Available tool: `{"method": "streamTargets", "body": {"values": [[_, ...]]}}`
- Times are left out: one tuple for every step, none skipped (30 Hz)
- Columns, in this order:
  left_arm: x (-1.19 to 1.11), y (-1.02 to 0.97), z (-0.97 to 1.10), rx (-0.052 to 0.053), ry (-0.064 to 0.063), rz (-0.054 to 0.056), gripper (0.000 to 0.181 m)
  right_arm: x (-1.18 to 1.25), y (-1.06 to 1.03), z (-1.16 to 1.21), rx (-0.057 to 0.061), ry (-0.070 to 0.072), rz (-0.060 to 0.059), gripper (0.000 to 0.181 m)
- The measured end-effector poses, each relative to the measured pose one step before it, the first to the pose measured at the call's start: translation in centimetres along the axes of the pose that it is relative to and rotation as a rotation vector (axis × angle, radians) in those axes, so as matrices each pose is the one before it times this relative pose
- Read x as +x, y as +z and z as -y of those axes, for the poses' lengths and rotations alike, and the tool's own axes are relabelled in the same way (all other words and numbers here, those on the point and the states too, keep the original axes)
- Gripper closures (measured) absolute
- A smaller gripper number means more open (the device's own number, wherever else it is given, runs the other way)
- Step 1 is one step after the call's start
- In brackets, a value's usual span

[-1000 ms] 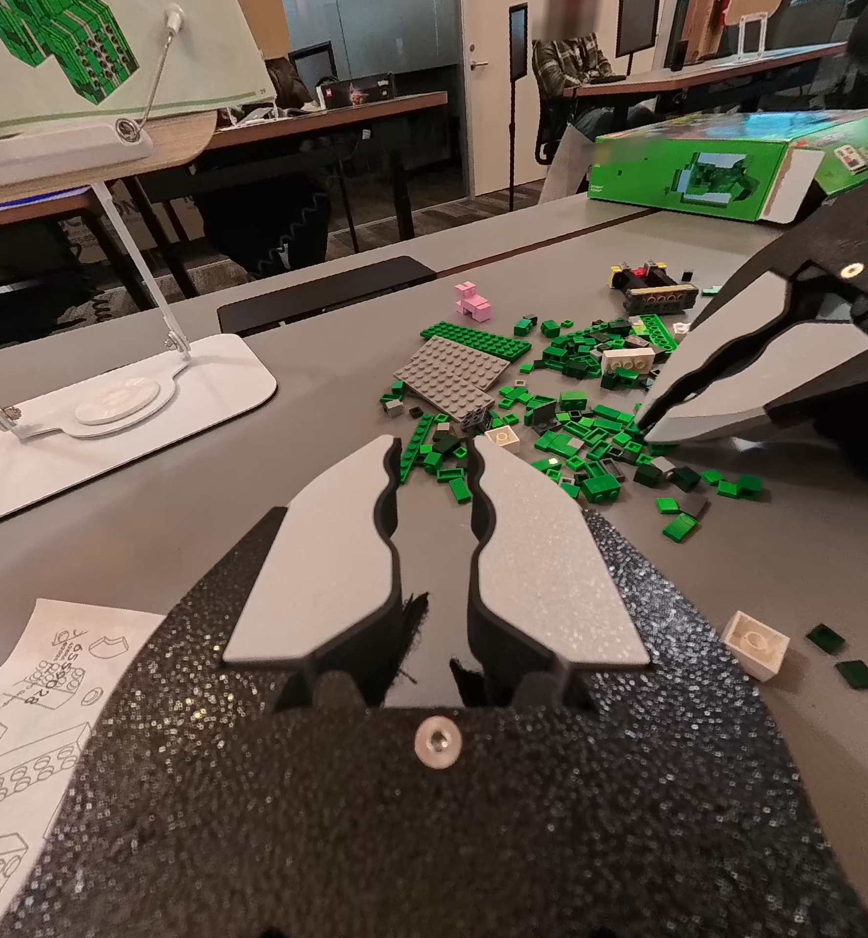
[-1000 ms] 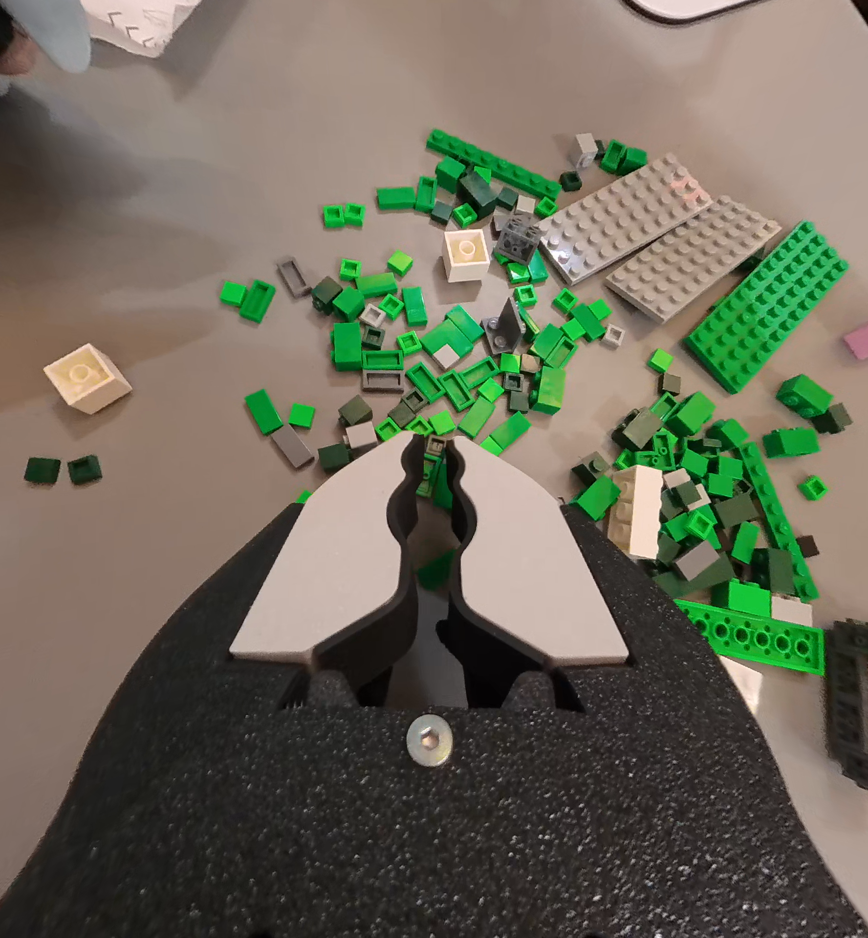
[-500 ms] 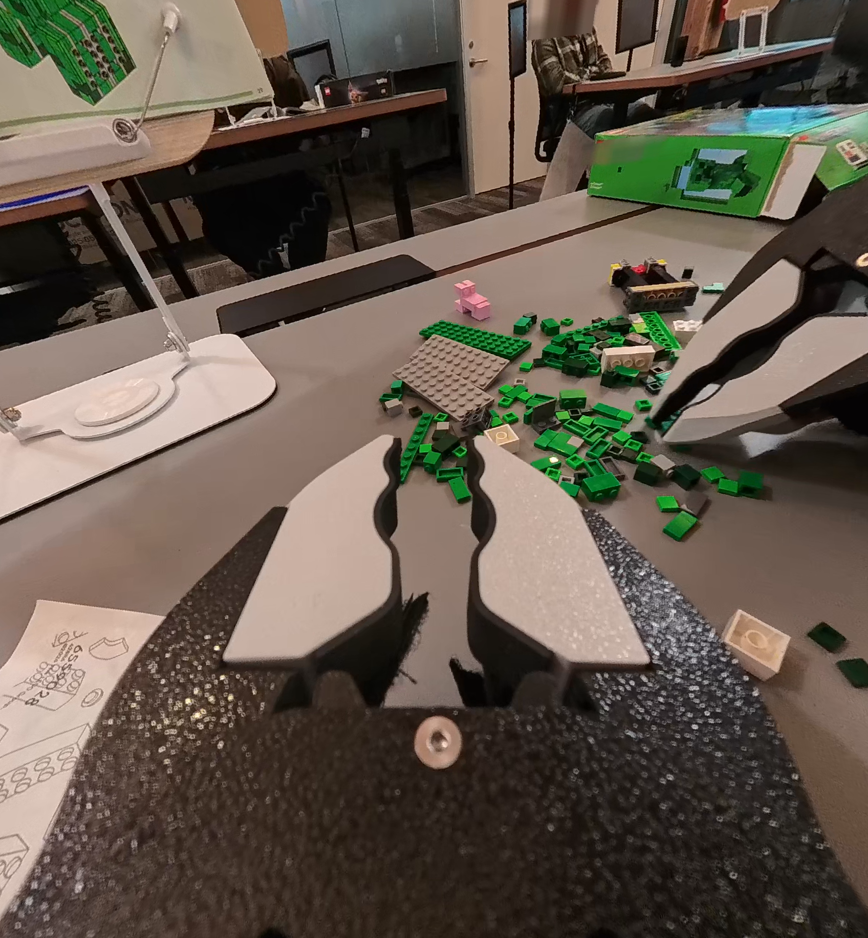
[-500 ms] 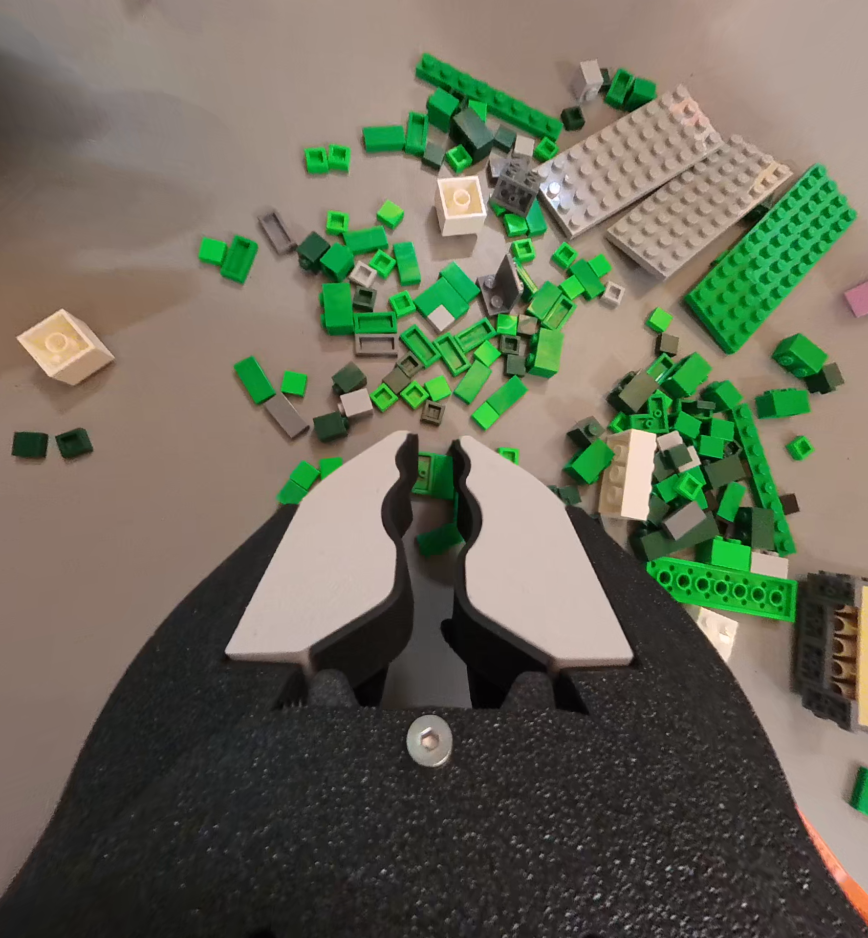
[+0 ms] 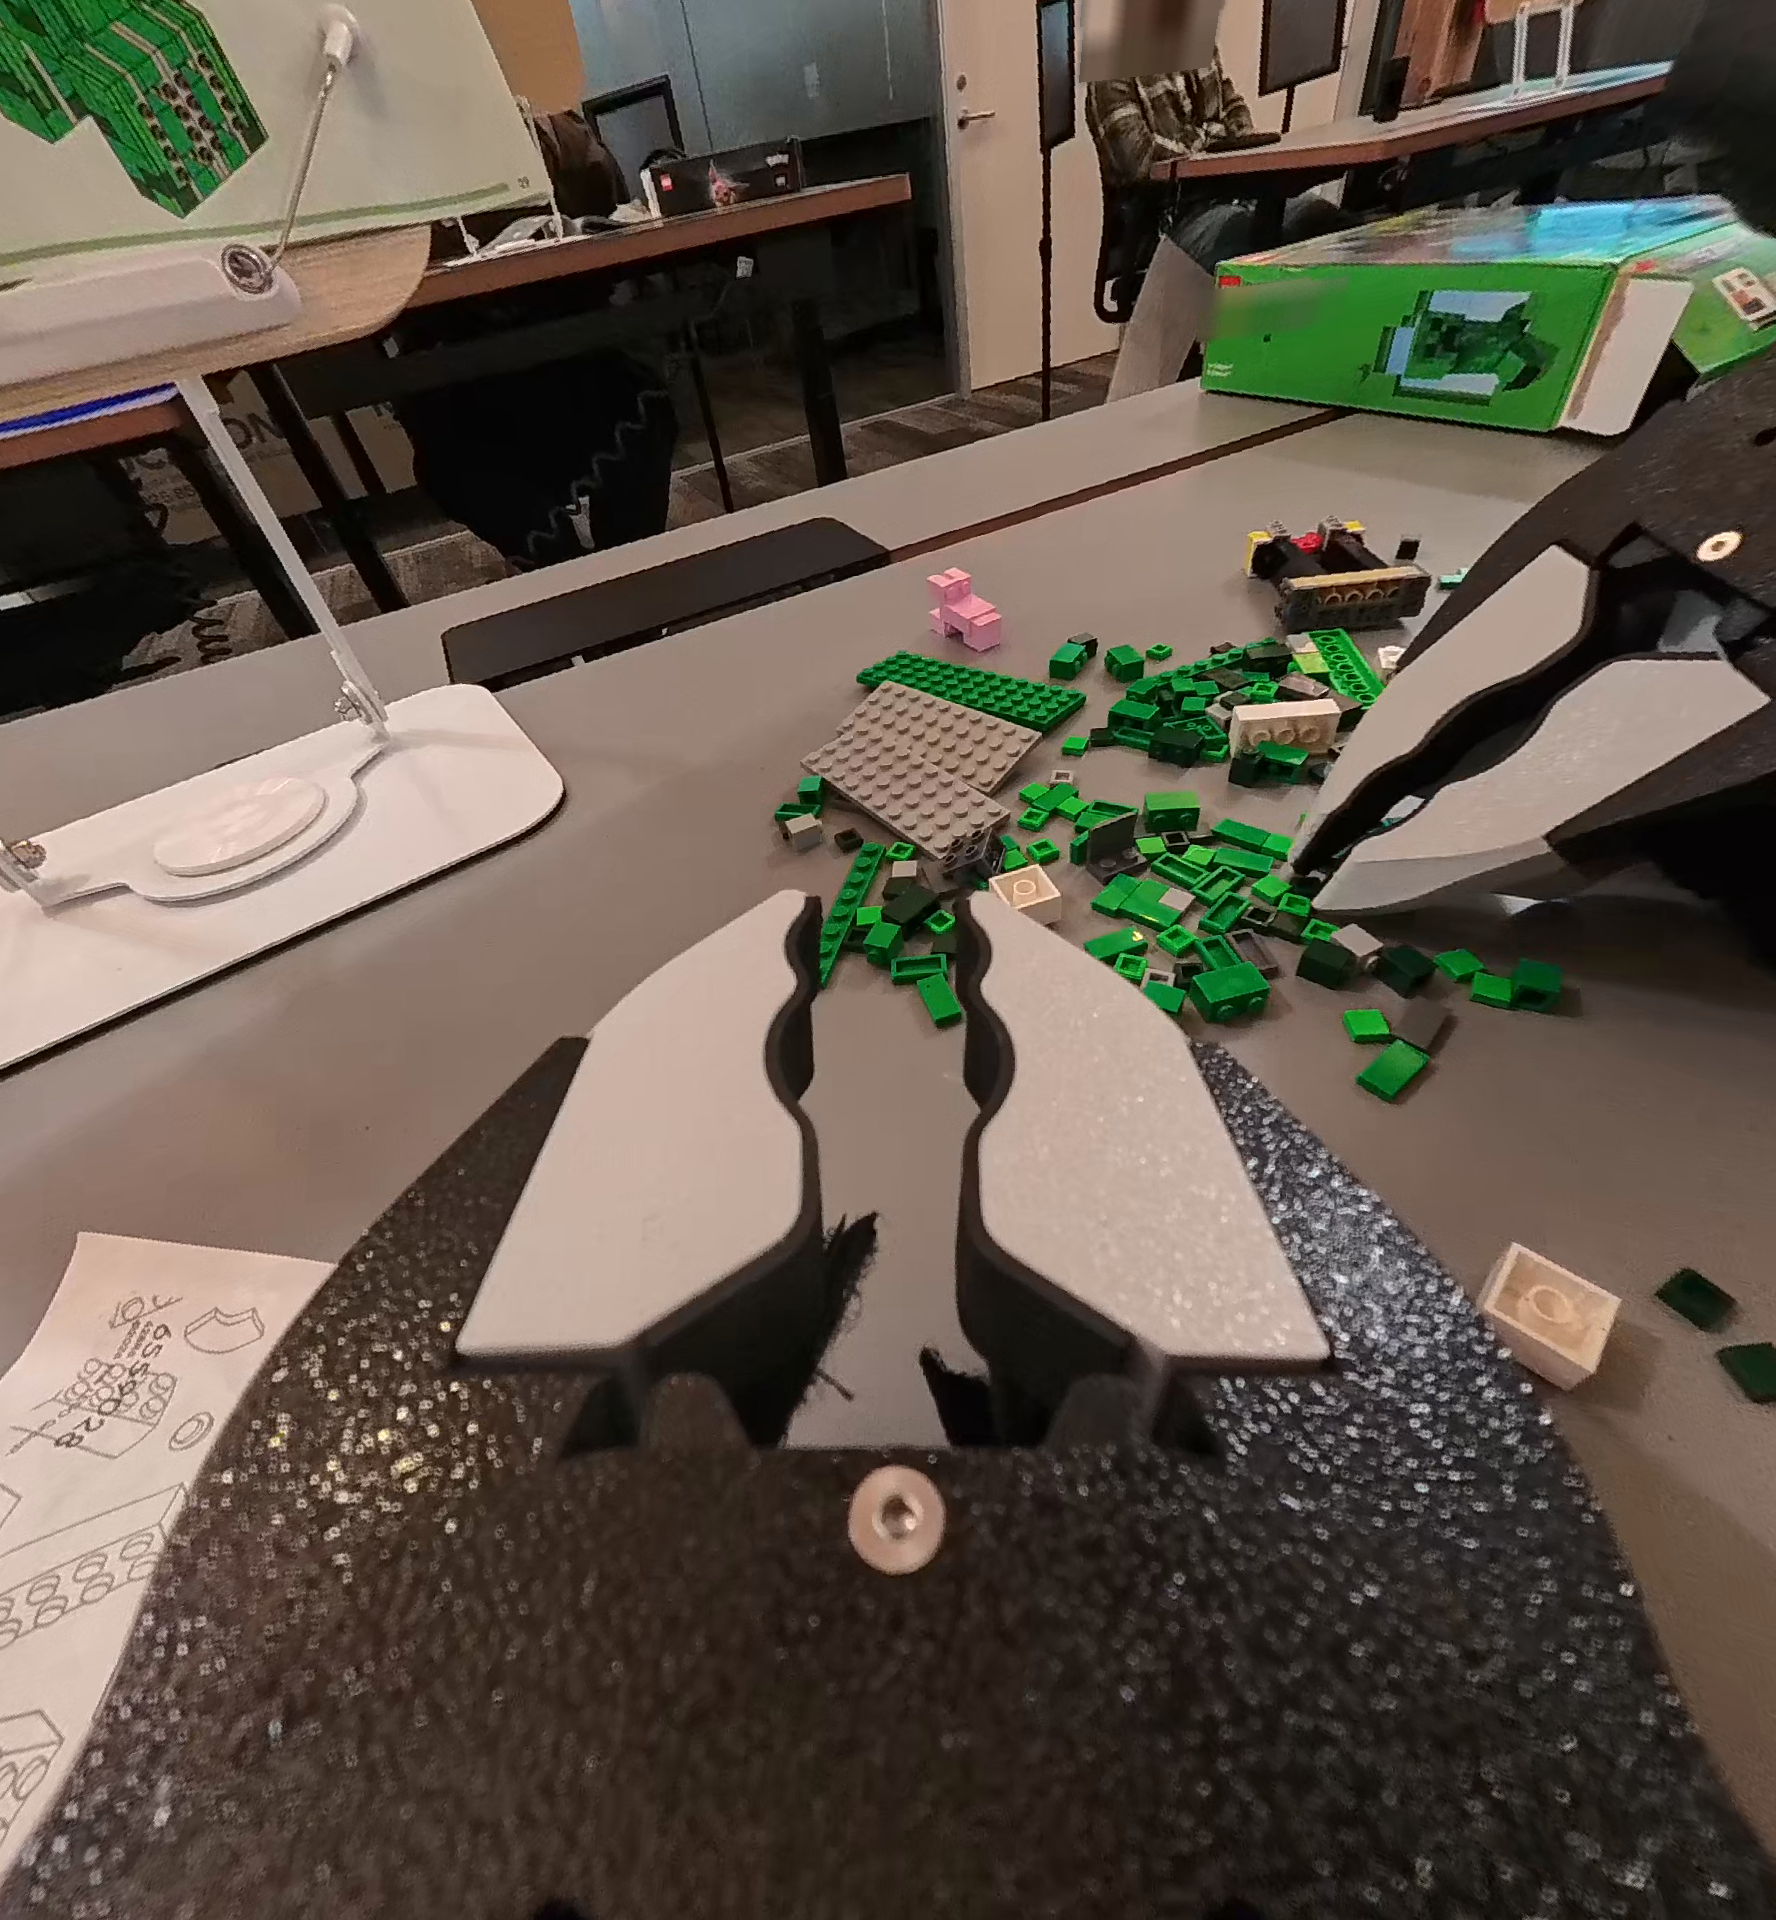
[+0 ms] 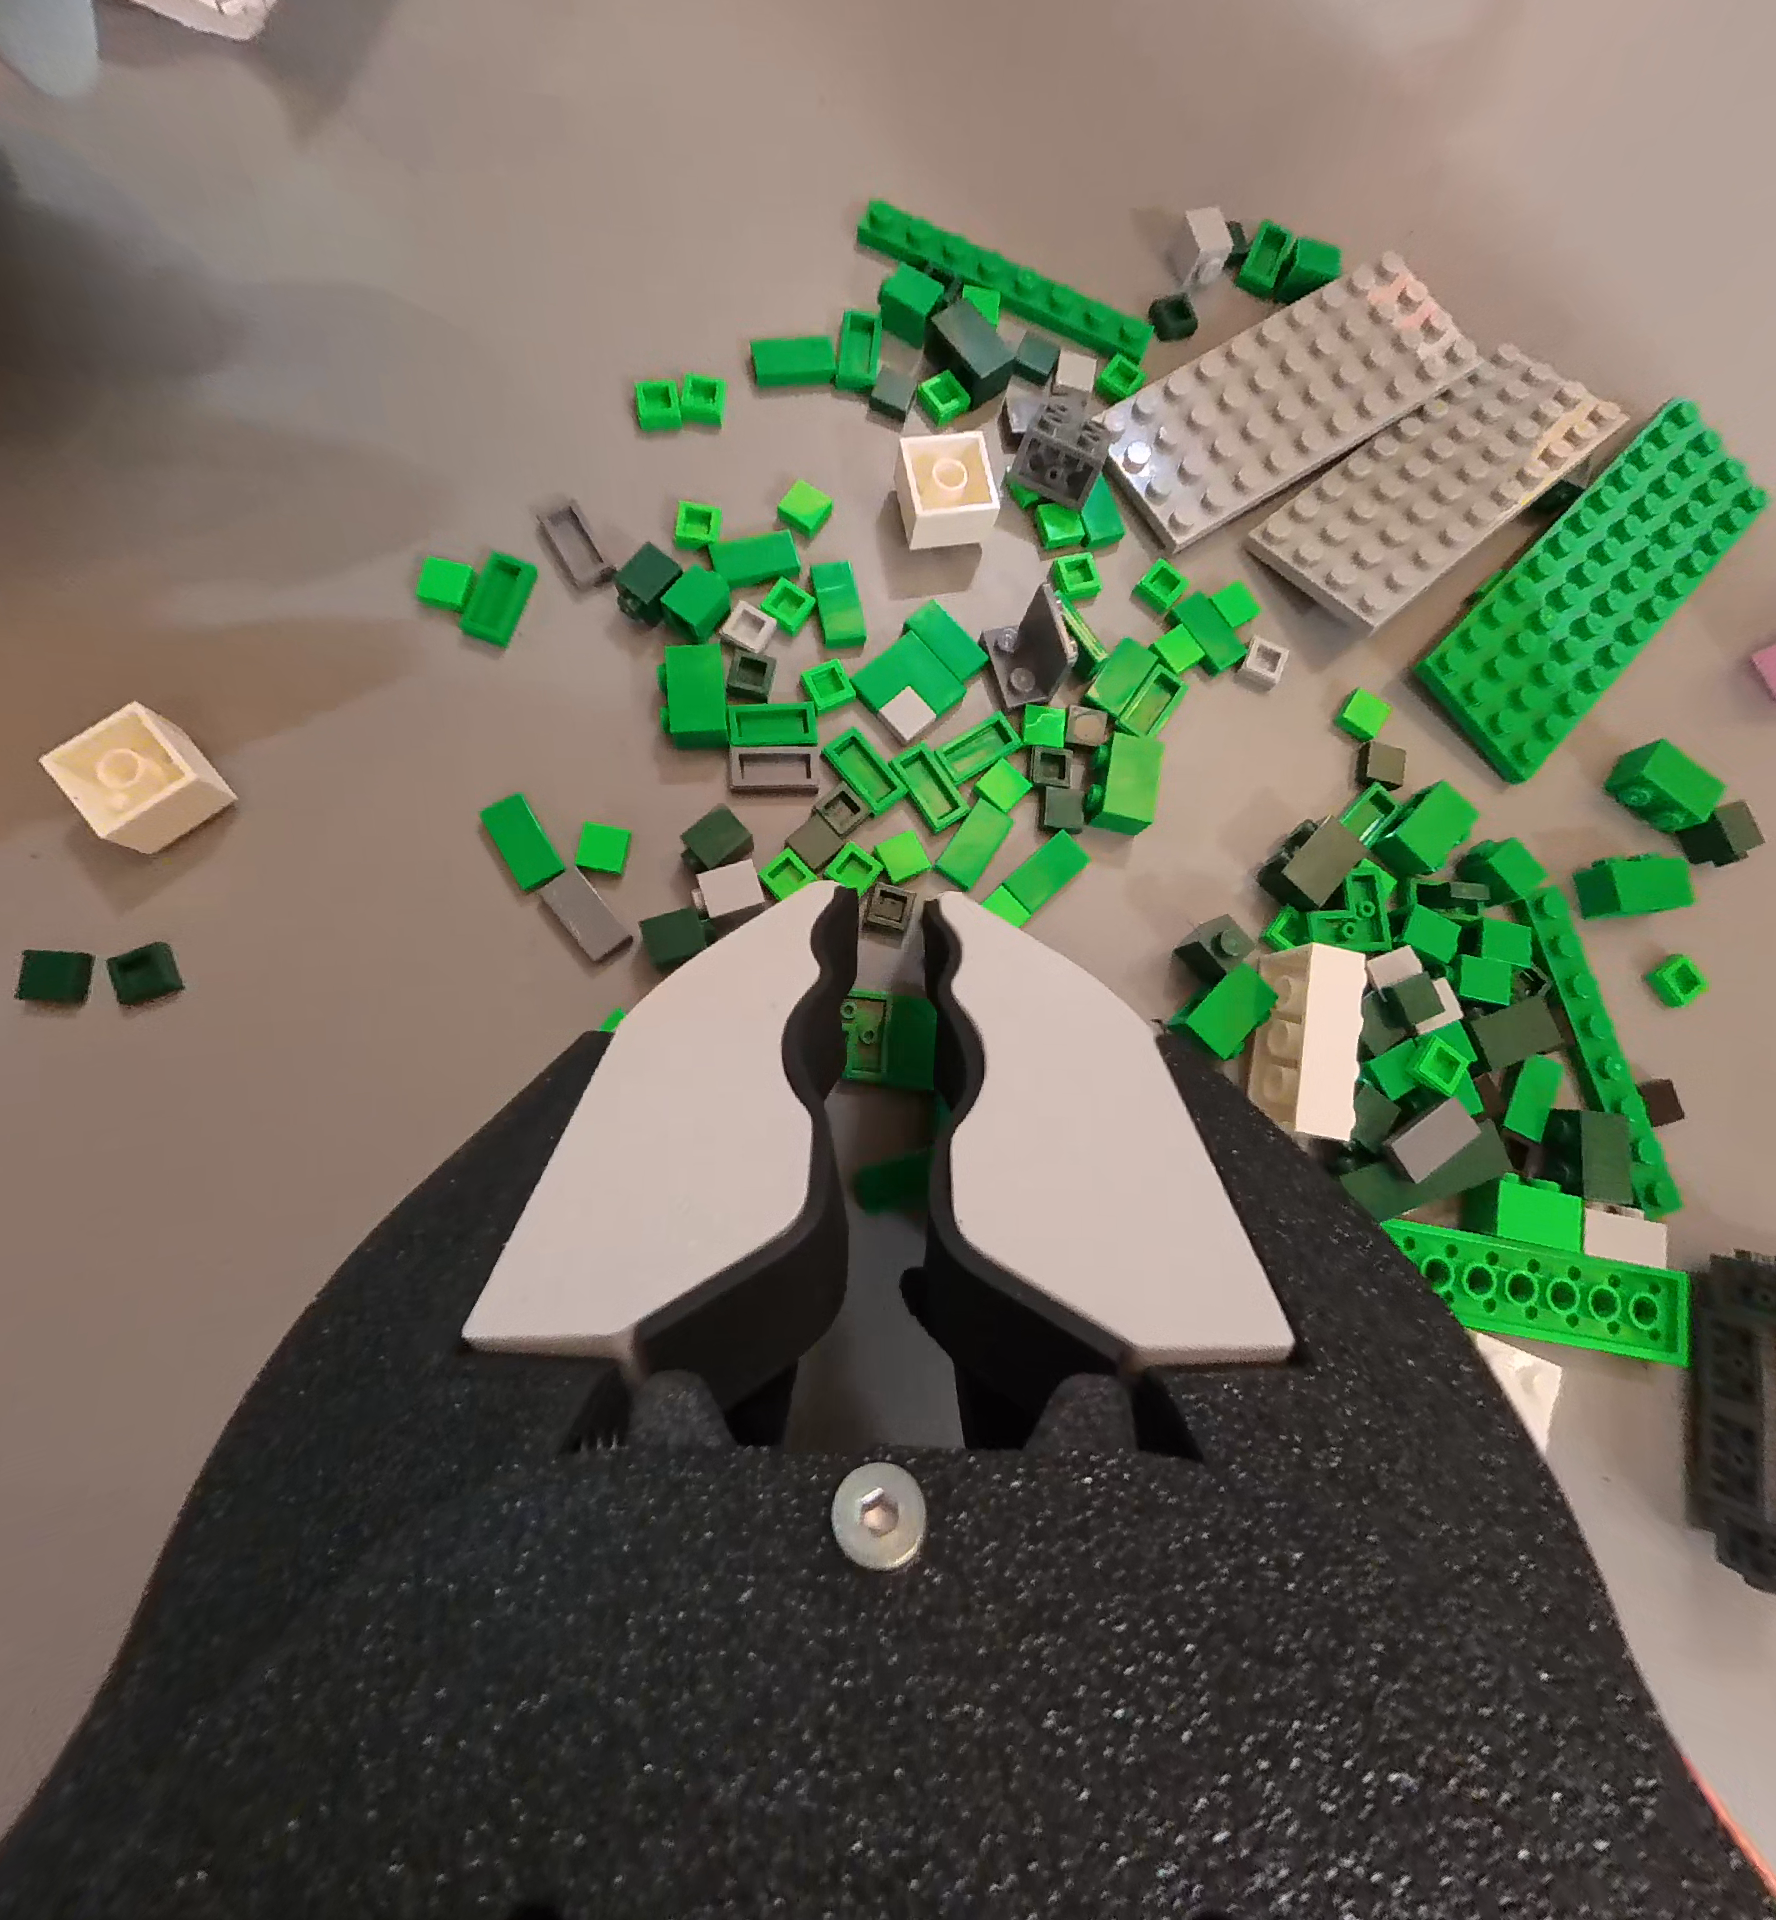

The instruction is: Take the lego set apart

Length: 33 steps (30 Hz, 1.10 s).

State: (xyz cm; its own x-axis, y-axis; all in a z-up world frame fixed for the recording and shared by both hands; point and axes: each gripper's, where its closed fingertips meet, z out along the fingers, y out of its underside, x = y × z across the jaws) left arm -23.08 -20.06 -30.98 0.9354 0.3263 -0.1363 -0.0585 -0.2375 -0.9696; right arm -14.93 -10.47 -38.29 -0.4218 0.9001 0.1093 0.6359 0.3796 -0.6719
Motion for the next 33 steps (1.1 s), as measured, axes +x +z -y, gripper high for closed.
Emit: {"method": "streamTargets", "body": {"values": [[0.007, -0.005, -0.002, -0.0002, 0.0006, -0.0001, 0.157, -0.065, 0.005, -0.005, -0.0004, 0.0047, 0.0069, 0.171], [-0.002, 0.010, -0.009, -0.0001, 0.0006, 0.0002, 0.157, -0.016, 0.007, -0.012, -0.0001, 0.0018, 0.0026, 0.174], [0.004, -0.004, 0.012, 0.0002, 0.0004, 0.0001, 0.157, 0.020, 0.001, -0.009, -0.0004, -0.0058, -0.0019, 0.174], [0.004, -0.011, 0.001, 0.0002, 0.0004, -0.0001, 0.157, 0.020, -0.023, -0.030, -0.0012, -0.0104, -0.0034, 0.174], [-0.005, 0.001, 0.002, 0.0001, 0.0003, 0.0002, 0.157, 0.009, -0.058, -0.011, -0.0004, -0.0126, -0.0045, 0.174], [0.010, -0.001, 0.005, 0.0003, 0.0001, -0.0002, 0.157, -0.012, -0.124, 0.102, 0.0085, -0.0138, -0.0030, 0.174], [0.000, -0.005, 0.005, 0.0006, -0.0003, -0.0001, 0.157, -0.219, -0.236, 0.361, 0.0264, -0.0158, 0.0103, 0.174], [-0.008, -0.011, 0.002, 0.0006, -0.0006, -0.0003, 0.157, -0.635, -0.343, 0.666, 0.0468, -0.0249, 0.0369, 0.174], [-0.008, -0.006, 0.010, 0.0003, -0.0010, 0.0001, 0.157, -1.093, -0.373, 0.826, 0.0566, -0.0350, 0.0609, 0.174], [-0.005, 0.006, -0.002, -0.0001, -0.0009, -0.0006, 0.157, -1.412, -0.295, 0.788, 0.0520, -0.0417, 0.0740, 0.174], [-0.006, -0.006, -0.003, 0.0000, -0.0007, -0.0002, 0.157, -1.598, -0.129, 0.614, 0.0380, -0.0466, 0.0813, 0.174], [0.008, 0.002, 0.004, 0.0003, -0.0001, -0.0006, 0.157, -1.619, 0.088, 0.365, 0.0171, -0.0459, 0.0816, 0.174], [0.007, -0.001, -0.001, -0.0001, 0.0001, -0.0006, 0.157, -1.371, 0.294, 0.112, -0.0038, -0.0345, 0.0680, 0.174], [0.002, -0.002, -0.005, -0.0003, 0.0001, -0.0003, 0.157, -1.047, 0.424, -0.061, -0.0178, -0.0187, 0.0540, 0.174], [-0.005, 0.001, 0.002, 0.0001, 0.0003, 0.0002, 0.157, -0.842, 0.480, -0.129, -0.0222, -0.0087, 0.0456, 0.174], [0.006, 0.000, 0.006, 0.0004, 0.0003, 0.0001, 0.157, -0.645, 0.473, -0.134, -0.0208, -0.0064, 0.0355, 0.174], [0.001, 0.000, 0.000, 0.0000, -0.0001, 0.0000, 0.157, -0.387, 0.410, -0.134, -0.0176, -0.0077, 0.0202, 0.174], [-0.008, 0.003, -0.002, -0.0001, -0.0002, 0.0000, 0.157, -0.231, 0.319, -0.093, -0.0124, -0.0077, 0.0106, 0.174], [0.000, 0.000, 0.000, 0.0000, -0.0002, 0.0001, 0.157, -0.145, 0.245, -0.054, -0.0071, -0.0049, 0.0068, 0.174], [-0.006, 0.002, -0.003, -0.0002, -0.0003, -0.0001, 0.157, -0.067, 0.147, -0.043, -0.0046, -0.0010, 0.0037, 0.174], [0.002, -0.003, -0.005, -0.0004, -0.0001, -0.0001, 0.157, -0.025, 0.076, -0.026, -0.0024, 0.0015, 0.0018, 0.174], [0.002, 0.007, -0.001, -0.0003, 0.0002, 0.0000, 0.157, 0.002, 0.014, 0.008, 0.0014, 0.0014, 0.0001, 0.173], [0.003, -0.002, -0.003, -0.0002, 0.0003, -0.0004, 0.157, 0.038, -0.059, 0.064, 0.0058, 0.0009, -0.0021, 0.170], [0.004, 0.007, -0.001, -0.0003, 0.0002, -0.0002, 0.157, 0.076, -0.112, 0.107, 0.0092, 0.0016, -0.0040, 0.170], [0.006, -0.001, -0.002, -0.0002, 0.0001, -0.0005, 0.157, 0.088, -0.144, 0.115, 0.0104, 0.0026, -0.0041, 0.170], [0.003, 0.002, 0.004, 0.0003, -0.0001, -0.0002, 0.157, 0.107, -0.153, 0.096, 0.0085, 0.0029, -0.0049, 0.170], [0.006, -0.006, 0.004, 0.0005, -0.0006, -0.0004, 0.157, 0.176, -0.159, 0.035, 0.0059, 0.0010, -0.0105, 0.170], [-0.008, -0.001, 0.005, 0.0006, -0.0008, 0.0000, 0.157, 0.284, -0.170, 0.015, 0.0059, -0.0014, -0.0173, 0.170], [-0.003, -0.012, 0.001, 0.0005, -0.0010, -0.0005, 0.157, 0.321, -0.209, 0.026, 0.0081, -0.0008, -0.0197, 0.170], [-0.023, 0.000, 0.007, 0.0001, -0.0015, 0.0001, 0.157, 0.419, -0.263, 0.020, 0.0103, 0.0041, -0.0226, 0.170], [-0.005, 0.007, 0.000, 0.0001, -0.0017, -0.0001, 0.157, 0.597, -0.325, 0.020, 0.0121, 0.0097, -0.0316, 0.170], [-0.020, -0.007, -0.004, 0.0001, -0.0016, -0.0002, 0.157, 0.733, -0.377, -0.006, 0.0126, 0.0118, -0.0378, 0.170], [-0.009, 0.001, 0.015, 0.0007, -0.0016, -0.0002, 0.157, 0.792, -0.405, -0.059, 0.0115, 0.0125, -0.0405, 0.170]]}}
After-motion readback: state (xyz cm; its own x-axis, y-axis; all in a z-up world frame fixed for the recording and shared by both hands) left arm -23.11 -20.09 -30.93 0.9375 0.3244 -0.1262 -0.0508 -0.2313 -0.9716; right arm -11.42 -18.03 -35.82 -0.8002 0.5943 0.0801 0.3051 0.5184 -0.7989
